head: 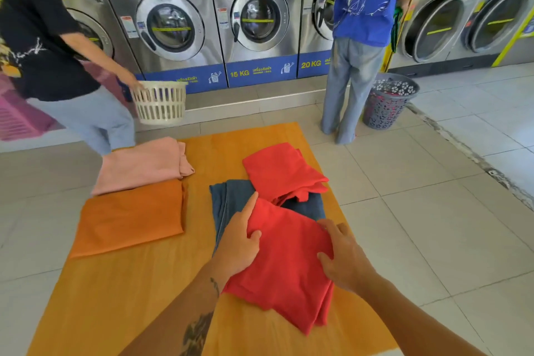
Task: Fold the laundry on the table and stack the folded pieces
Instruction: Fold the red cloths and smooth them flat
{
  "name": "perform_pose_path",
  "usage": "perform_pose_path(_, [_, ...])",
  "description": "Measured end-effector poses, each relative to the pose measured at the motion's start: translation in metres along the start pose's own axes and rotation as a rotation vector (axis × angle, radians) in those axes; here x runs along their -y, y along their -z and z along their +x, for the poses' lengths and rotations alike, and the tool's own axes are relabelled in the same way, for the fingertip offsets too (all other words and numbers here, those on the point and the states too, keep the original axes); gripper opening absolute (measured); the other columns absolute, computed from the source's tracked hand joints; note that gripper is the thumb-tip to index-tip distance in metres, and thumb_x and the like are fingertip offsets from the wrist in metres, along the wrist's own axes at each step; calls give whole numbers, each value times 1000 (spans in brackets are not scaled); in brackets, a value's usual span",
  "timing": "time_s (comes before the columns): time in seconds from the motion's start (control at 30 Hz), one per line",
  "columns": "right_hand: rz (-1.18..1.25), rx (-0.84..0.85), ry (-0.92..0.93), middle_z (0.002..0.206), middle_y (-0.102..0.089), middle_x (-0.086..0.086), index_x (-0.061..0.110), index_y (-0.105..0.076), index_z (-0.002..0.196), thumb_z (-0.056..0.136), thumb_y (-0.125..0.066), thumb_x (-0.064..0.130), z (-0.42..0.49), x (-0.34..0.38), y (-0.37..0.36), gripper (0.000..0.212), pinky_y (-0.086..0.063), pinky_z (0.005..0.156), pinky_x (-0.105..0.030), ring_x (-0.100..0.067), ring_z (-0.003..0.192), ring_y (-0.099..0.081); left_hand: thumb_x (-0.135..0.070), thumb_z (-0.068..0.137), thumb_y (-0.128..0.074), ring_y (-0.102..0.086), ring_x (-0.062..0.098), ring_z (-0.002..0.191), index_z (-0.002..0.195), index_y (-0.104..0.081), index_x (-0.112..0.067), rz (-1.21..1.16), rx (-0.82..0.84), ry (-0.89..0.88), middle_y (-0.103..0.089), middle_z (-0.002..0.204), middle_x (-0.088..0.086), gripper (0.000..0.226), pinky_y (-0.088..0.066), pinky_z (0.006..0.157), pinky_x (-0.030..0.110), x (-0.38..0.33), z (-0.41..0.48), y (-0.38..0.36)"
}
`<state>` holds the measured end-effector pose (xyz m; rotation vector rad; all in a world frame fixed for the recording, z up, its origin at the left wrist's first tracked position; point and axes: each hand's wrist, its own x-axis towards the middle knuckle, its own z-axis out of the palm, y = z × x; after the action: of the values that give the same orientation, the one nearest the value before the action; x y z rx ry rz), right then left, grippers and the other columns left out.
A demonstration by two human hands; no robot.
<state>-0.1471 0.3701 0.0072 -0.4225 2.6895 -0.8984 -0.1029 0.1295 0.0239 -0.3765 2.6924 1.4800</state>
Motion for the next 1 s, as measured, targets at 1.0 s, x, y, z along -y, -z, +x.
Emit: perform_pose_path(1.0, [165, 169, 212, 120, -58, 9, 34, -71, 97, 89, -51, 2, 30, 265, -207, 39, -49, 81, -21, -6, 96, -57, -13, 94, -54, -48, 10, 114, 119, -65, -38, -139, -469, 262, -51, 122, -7, 37, -33, 97, 19, 198, -147, 231])
